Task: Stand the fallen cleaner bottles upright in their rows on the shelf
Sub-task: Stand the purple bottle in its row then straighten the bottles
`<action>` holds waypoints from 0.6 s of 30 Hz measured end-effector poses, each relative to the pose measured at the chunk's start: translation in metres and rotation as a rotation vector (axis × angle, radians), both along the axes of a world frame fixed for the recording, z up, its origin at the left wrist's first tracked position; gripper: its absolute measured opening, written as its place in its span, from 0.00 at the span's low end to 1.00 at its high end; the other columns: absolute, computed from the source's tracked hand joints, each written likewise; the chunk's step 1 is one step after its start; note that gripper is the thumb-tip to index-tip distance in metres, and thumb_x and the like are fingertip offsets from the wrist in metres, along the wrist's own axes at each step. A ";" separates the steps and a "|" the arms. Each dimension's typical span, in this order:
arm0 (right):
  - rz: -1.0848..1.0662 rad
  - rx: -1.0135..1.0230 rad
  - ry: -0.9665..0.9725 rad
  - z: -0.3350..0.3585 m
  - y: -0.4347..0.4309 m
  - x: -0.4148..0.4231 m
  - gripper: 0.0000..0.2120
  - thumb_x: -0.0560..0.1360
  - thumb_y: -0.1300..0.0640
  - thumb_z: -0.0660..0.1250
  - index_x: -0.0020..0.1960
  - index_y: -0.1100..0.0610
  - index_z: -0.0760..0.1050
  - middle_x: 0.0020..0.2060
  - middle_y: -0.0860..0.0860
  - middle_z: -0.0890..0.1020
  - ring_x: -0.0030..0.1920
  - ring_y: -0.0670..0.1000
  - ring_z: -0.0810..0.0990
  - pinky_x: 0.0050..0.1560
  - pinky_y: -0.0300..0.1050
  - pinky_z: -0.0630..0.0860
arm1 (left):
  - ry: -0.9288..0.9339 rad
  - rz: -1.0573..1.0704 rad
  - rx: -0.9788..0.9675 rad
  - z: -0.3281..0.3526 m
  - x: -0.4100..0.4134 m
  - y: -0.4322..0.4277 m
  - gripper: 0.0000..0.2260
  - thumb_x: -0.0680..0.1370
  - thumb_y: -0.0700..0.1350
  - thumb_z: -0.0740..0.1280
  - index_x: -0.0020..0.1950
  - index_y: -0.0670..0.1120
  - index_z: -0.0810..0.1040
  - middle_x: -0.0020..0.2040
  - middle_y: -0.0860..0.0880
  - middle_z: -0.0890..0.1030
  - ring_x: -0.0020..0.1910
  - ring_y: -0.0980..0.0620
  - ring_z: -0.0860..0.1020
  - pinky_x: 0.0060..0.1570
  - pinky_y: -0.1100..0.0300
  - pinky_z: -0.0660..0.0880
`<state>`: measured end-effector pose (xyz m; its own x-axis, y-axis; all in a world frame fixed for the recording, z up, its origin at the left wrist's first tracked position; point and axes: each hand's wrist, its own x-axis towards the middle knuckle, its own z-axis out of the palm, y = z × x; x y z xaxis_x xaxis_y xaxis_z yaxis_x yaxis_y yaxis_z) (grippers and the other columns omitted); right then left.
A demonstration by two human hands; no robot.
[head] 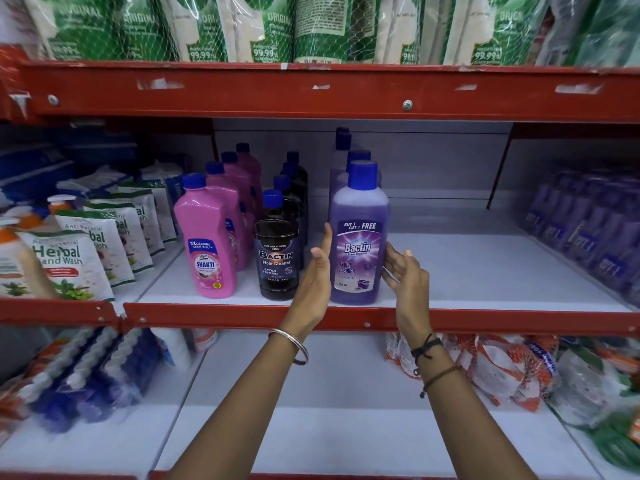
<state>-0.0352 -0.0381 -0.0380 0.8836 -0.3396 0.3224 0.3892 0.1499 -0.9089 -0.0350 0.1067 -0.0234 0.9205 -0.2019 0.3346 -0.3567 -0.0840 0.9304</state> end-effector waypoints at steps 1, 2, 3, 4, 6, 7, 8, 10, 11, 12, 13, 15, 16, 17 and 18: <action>0.001 -0.002 0.000 -0.001 0.000 -0.001 0.22 0.81 0.51 0.49 0.66 0.61 0.72 0.62 0.54 0.78 0.61 0.51 0.78 0.54 0.33 0.76 | -0.005 0.001 0.008 0.000 -0.003 0.000 0.34 0.59 0.81 0.39 0.65 0.79 0.50 0.78 0.57 0.55 0.77 0.49 0.54 0.74 0.39 0.55; 0.002 -0.005 -0.002 -0.001 0.000 -0.002 0.22 0.81 0.51 0.49 0.66 0.62 0.72 0.62 0.55 0.78 0.61 0.52 0.78 0.54 0.33 0.76 | -0.008 0.003 0.017 -0.001 -0.005 0.001 0.34 0.59 0.81 0.39 0.66 0.79 0.49 0.78 0.57 0.55 0.77 0.50 0.54 0.74 0.40 0.55; 0.004 -0.012 -0.002 -0.001 -0.001 -0.004 0.22 0.81 0.51 0.49 0.66 0.62 0.72 0.62 0.55 0.78 0.61 0.52 0.78 0.54 0.33 0.76 | -0.012 0.003 0.026 -0.001 -0.008 0.001 0.35 0.59 0.81 0.39 0.66 0.78 0.49 0.78 0.57 0.54 0.77 0.50 0.54 0.75 0.40 0.54; 0.004 -0.020 -0.001 -0.001 -0.001 -0.006 0.22 0.81 0.51 0.49 0.65 0.62 0.73 0.62 0.55 0.79 0.60 0.51 0.78 0.54 0.34 0.76 | -0.014 0.002 0.033 -0.002 -0.011 0.002 0.35 0.59 0.81 0.39 0.66 0.78 0.48 0.78 0.58 0.53 0.77 0.50 0.53 0.75 0.40 0.53; -0.006 -0.032 0.002 -0.001 -0.002 -0.011 0.22 0.81 0.51 0.49 0.65 0.61 0.73 0.62 0.55 0.79 0.61 0.51 0.78 0.56 0.37 0.77 | -0.022 0.003 0.048 -0.002 -0.018 0.002 0.35 0.59 0.81 0.39 0.66 0.78 0.48 0.77 0.61 0.52 0.78 0.51 0.53 0.75 0.40 0.53; -0.013 -0.038 0.002 -0.001 -0.002 -0.013 0.22 0.81 0.51 0.49 0.65 0.61 0.73 0.62 0.55 0.79 0.61 0.52 0.78 0.58 0.39 0.76 | -0.029 0.009 0.058 -0.002 -0.021 0.003 0.34 0.60 0.80 0.39 0.66 0.78 0.47 0.76 0.63 0.52 0.77 0.51 0.53 0.75 0.41 0.53; -0.019 -0.044 -0.002 -0.001 -0.001 -0.016 0.22 0.81 0.51 0.49 0.65 0.61 0.73 0.62 0.55 0.79 0.61 0.52 0.78 0.59 0.40 0.75 | -0.035 0.013 0.067 -0.002 -0.024 0.003 0.34 0.60 0.80 0.39 0.67 0.78 0.47 0.75 0.64 0.52 0.77 0.51 0.54 0.75 0.41 0.54; -0.027 -0.054 -0.016 -0.001 0.001 -0.022 0.23 0.81 0.50 0.49 0.66 0.61 0.72 0.61 0.53 0.79 0.61 0.51 0.78 0.61 0.42 0.75 | -0.037 0.015 0.082 -0.002 -0.030 0.004 0.34 0.61 0.80 0.38 0.67 0.77 0.46 0.75 0.62 0.53 0.77 0.50 0.56 0.74 0.41 0.55; -0.029 -0.054 -0.021 -0.002 0.002 -0.024 0.23 0.81 0.50 0.49 0.66 0.61 0.72 0.60 0.52 0.79 0.61 0.51 0.78 0.61 0.42 0.75 | -0.038 0.017 0.089 -0.001 -0.032 0.004 0.34 0.61 0.79 0.38 0.68 0.76 0.46 0.76 0.61 0.54 0.77 0.50 0.57 0.74 0.41 0.56; -0.032 -0.053 -0.022 -0.003 0.003 -0.026 0.23 0.81 0.50 0.49 0.66 0.62 0.72 0.59 0.51 0.79 0.61 0.51 0.78 0.61 0.41 0.75 | -0.037 0.018 0.093 0.000 -0.034 0.005 0.34 0.62 0.79 0.38 0.68 0.76 0.46 0.76 0.60 0.55 0.76 0.51 0.57 0.74 0.41 0.56; -0.035 -0.055 -0.020 -0.003 0.004 -0.027 0.23 0.81 0.50 0.49 0.66 0.61 0.72 0.59 0.51 0.78 0.61 0.50 0.78 0.59 0.39 0.76 | -0.034 0.018 0.096 0.001 -0.035 0.005 0.34 0.62 0.79 0.38 0.69 0.75 0.46 0.77 0.59 0.55 0.76 0.51 0.57 0.74 0.42 0.57; -0.027 -0.070 -0.013 -0.003 0.005 -0.028 0.23 0.81 0.49 0.49 0.67 0.60 0.71 0.59 0.50 0.78 0.61 0.50 0.77 0.55 0.33 0.76 | -0.024 0.025 0.101 0.001 -0.038 0.005 0.34 0.63 0.78 0.38 0.69 0.74 0.46 0.75 0.62 0.56 0.76 0.52 0.57 0.74 0.42 0.57; -0.016 -0.081 -0.008 -0.003 0.004 -0.029 0.23 0.81 0.48 0.48 0.67 0.59 0.71 0.60 0.50 0.78 0.61 0.50 0.77 0.54 0.31 0.76 | -0.018 0.039 0.097 0.000 -0.039 0.005 0.34 0.63 0.78 0.38 0.69 0.75 0.48 0.73 0.63 0.56 0.76 0.52 0.57 0.74 0.42 0.58; -0.006 -0.088 -0.001 -0.003 0.004 -0.029 0.24 0.81 0.47 0.48 0.68 0.58 0.70 0.61 0.50 0.77 0.62 0.49 0.77 0.53 0.29 0.76 | -0.017 0.063 0.082 -0.002 -0.041 0.006 0.33 0.63 0.78 0.39 0.68 0.76 0.50 0.74 0.63 0.57 0.76 0.52 0.59 0.74 0.42 0.58; -0.003 -0.084 0.009 -0.003 0.005 -0.031 0.24 0.81 0.46 0.48 0.68 0.57 0.69 0.62 0.49 0.76 0.62 0.49 0.76 0.52 0.28 0.75 | -0.026 0.105 0.049 -0.005 -0.042 0.006 0.31 0.64 0.78 0.40 0.67 0.76 0.54 0.75 0.60 0.60 0.74 0.54 0.61 0.74 0.44 0.59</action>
